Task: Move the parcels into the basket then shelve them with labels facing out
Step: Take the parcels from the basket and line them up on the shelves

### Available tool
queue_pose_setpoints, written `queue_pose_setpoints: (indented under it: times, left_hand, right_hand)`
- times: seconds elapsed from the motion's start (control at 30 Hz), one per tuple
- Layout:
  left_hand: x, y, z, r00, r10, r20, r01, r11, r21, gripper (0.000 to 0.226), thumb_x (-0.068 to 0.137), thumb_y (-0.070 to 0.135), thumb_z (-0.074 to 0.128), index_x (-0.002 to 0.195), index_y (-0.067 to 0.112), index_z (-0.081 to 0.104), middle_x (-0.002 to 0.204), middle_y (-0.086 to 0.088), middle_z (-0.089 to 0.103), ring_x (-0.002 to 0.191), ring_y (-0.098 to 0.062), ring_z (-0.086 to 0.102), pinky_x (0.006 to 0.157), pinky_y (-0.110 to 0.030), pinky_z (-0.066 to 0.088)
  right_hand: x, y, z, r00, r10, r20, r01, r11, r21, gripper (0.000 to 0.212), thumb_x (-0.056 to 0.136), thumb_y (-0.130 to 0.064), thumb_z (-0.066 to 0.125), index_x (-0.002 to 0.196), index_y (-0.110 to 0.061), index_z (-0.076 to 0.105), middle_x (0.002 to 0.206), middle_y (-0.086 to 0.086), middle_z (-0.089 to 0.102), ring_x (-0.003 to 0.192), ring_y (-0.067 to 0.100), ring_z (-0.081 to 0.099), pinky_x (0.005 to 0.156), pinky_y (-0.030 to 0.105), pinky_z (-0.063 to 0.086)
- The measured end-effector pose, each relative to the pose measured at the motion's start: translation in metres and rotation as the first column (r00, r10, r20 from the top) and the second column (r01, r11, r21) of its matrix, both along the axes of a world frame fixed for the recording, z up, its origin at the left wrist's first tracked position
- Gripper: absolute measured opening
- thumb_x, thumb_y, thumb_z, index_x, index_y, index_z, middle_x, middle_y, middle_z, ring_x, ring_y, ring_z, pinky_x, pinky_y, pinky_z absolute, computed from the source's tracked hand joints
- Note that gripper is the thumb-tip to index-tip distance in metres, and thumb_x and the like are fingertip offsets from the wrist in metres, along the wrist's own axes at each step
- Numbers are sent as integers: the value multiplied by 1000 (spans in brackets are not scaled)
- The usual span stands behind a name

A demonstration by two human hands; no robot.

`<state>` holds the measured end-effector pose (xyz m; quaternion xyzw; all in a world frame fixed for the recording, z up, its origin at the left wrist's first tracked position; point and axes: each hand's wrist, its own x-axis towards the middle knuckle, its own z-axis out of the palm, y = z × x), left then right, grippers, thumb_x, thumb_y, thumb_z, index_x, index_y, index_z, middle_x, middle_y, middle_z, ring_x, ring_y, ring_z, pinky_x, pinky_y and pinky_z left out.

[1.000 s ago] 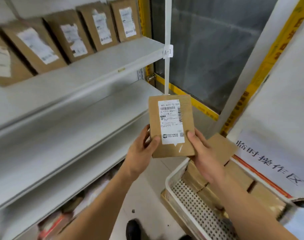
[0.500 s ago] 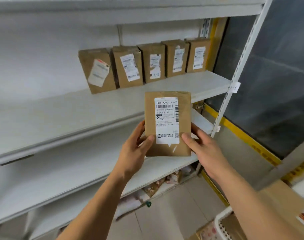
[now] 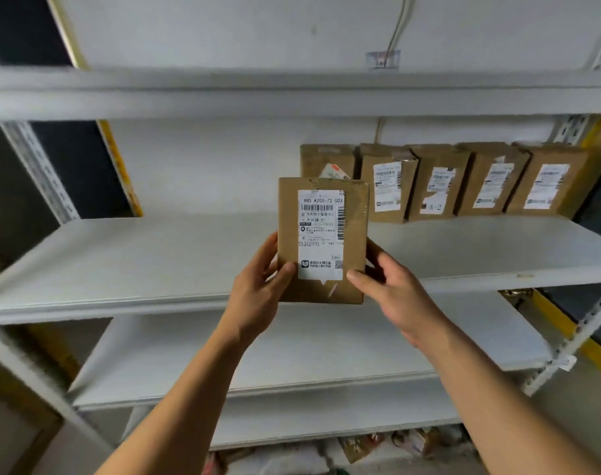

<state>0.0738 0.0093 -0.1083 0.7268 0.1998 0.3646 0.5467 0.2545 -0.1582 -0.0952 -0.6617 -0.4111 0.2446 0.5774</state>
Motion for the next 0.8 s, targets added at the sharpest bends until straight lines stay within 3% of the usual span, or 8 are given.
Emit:
queue_pose_setpoints:
  times: [0.1, 0.17, 0.3, 0.4, 0.47, 0.57, 0.73, 0.8]
  left_hand:
    - [-1, 33, -1, 993, 112, -28, -111, 993, 43, 60, 97, 33, 63, 153, 46, 48, 139, 18, 68, 132, -10, 63, 113, -48, 51]
    - [1, 54, -4, 984, 167, -54, -162, 983, 82, 60, 100, 26, 64, 154, 47, 46, 138, 20, 67, 131, -11, 64, 109, -46, 55]
    - [10, 90, -3, 964, 239, -115, -226, 968, 112, 66, 103, 7, 61, 155, 45, 45, 137, 23, 65, 124, -13, 69, 89, -21, 59]
    - [19, 119, 1, 941, 302, -153, -282, 949, 140, 68, 99, 6, 60, 152, 46, 47, 135, 20, 67, 117, -17, 71, 90, -32, 62]
    - [25, 137, 3, 936, 312, -163, -294, 948, 125, 68, 98, 7, 61, 153, 45, 47, 140, 17, 66, 120, -18, 69, 97, -43, 61]
    - [34, 167, 6, 929, 327, -173, -306, 942, 137, 66, 94, 16, 65, 150, 47, 49, 141, 22, 65, 122, -16, 68, 101, -49, 59]
    - [53, 219, 3, 930, 316, -186, -295, 946, 133, 66, 90, 20, 67, 148, 48, 51, 139, 26, 64, 121, -12, 67, 102, -48, 58]
    - [61, 238, 2, 938, 290, -189, -268, 954, 135, 62, 91, 14, 70, 143, 46, 56, 133, 28, 67, 117, -7, 68, 101, -44, 59]
  right_hand:
    - [15, 50, -5, 998, 58, 30, -58, 998, -1, 65, 101, -19, 70, 156, -42, 44, 139, -22, 66, 131, 1, 61, 108, 28, 48]
    - [23, 81, -6, 994, 94, 59, -93, 996, -19, 64, 101, -18, 71, 153, -46, 47, 137, -25, 66, 125, -6, 62, 103, 21, 48]
    - [35, 133, -3, 990, 108, 87, -105, 994, -37, 52, 101, -7, 69, 145, -29, 54, 128, -12, 69, 97, -21, 65, 78, 2, 48]
    - [45, 169, -4, 990, 85, 111, -80, 995, -53, 47, 100, -9, 71, 143, -21, 57, 127, -6, 69, 94, -17, 65, 71, 0, 47]
    - [50, 193, -6, 990, 66, 124, -60, 997, -52, 54, 99, -10, 73, 148, -24, 54, 127, -7, 69, 109, -2, 67, 78, 6, 51]
    - [59, 229, -9, 989, 36, 144, -32, 999, -29, 62, 98, -12, 72, 153, -32, 49, 132, -9, 69, 122, 12, 66, 104, 34, 56]
    - [66, 277, -15, 988, -35, 154, 41, 999, -36, 64, 100, -14, 70, 157, -30, 46, 137, -6, 67, 124, 12, 64, 108, 34, 53]
    - [68, 292, -18, 984, -77, 161, 87, 995, -54, 55, 102, -19, 68, 153, -26, 50, 134, -9, 66, 120, 10, 64, 102, 29, 51]
